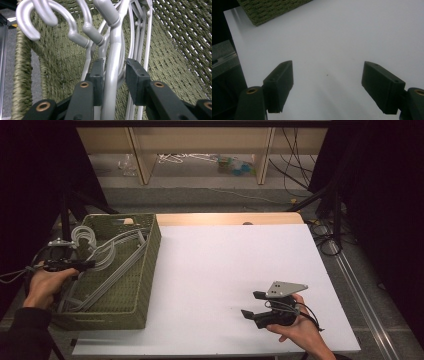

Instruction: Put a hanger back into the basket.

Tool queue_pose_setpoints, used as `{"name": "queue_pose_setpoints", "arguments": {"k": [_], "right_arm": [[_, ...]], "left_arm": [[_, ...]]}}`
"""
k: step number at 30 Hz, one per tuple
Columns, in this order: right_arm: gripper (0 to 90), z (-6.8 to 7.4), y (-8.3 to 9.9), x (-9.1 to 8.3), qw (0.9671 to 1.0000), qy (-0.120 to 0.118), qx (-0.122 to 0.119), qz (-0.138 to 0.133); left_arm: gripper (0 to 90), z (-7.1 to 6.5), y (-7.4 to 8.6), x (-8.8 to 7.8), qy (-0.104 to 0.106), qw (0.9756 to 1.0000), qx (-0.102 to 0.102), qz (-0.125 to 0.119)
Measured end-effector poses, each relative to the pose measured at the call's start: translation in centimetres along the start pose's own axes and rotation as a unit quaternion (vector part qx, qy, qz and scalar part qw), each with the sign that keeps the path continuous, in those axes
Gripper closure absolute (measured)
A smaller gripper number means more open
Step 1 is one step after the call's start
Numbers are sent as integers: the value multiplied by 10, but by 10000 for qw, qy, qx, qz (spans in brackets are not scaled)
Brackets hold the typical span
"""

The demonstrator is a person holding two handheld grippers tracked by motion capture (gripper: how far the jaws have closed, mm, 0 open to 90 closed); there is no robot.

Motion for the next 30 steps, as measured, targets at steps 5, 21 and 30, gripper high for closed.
{"name": "queue_pose_setpoints", "arguments": {"k": [5,21,30], "right_arm": [[265,0,0,0,10000,-18,28,19],[265,-3,1,0,10000,57,43,-31],[265,-1,0,0,9999,56,74,-52]], "left_arm": [[627,5,3,-1,-194,9997,-119,24],[325,-53,-10,-44,148,9878,-400,-1497],[250,-101,-8,-42,633,9829,-37,-1729]]}}
Point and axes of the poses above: each handheld gripper's, and its own axes: x roughly forward along the jaws, y roughly out of its underside, z roughly to its left, the point moved 6 cm from there along x, roughly forward along the jaws, and after that the axes turned 4 degrees about y, right-handed, at the moved point
